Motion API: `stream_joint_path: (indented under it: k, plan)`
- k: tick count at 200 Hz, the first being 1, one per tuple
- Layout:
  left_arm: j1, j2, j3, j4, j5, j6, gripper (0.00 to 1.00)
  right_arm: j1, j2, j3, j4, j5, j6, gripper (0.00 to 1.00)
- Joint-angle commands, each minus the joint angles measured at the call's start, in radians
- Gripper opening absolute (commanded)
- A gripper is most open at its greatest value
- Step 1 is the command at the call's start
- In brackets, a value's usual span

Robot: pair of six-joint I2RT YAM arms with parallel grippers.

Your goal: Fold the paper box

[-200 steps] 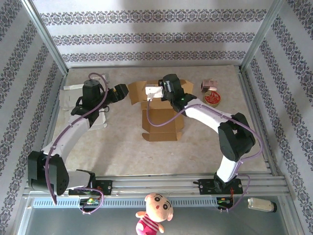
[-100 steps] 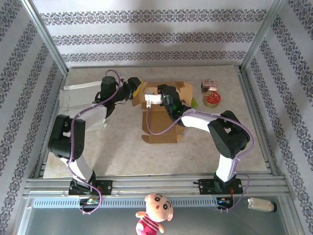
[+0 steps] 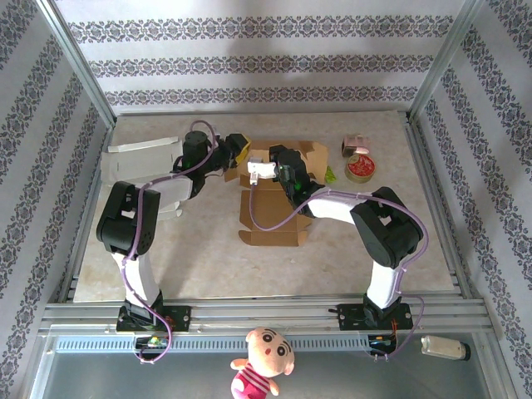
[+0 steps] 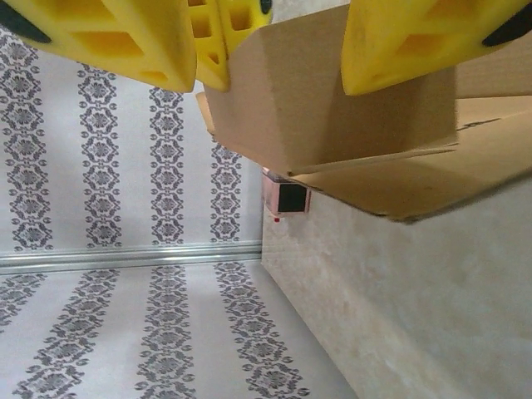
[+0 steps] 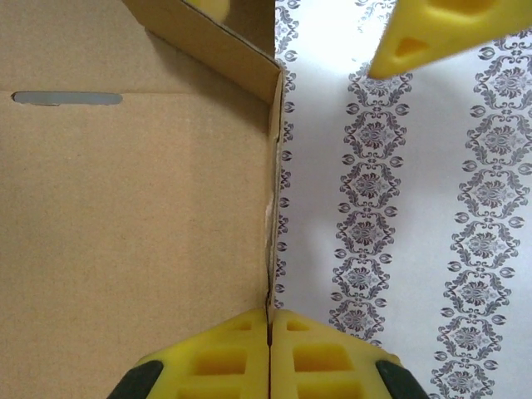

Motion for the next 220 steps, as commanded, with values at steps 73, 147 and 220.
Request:
stream_joint_path:
  k: [73, 147, 220]
  plan:
    - [-0.061, 0.022, 0.051, -0.007, -0.051, 0.082, 0.45, 0.005, -0.006, 0.0, 0.019, -0.009, 0.068, 0.07]
    - [-0.054, -0.274, -0.032, -0.59, -0.397, 0.647, 0.55, -0.012, -0.017, -0.015, 0.018, -0.009, 0.073, 0.07]
    - [-0.057, -0.215, -0.126, -0.635, -0.299, 0.764, 0.57, -0.011, 0.008, 0.0, 0.027, -0.003, 0.078, 0.07]
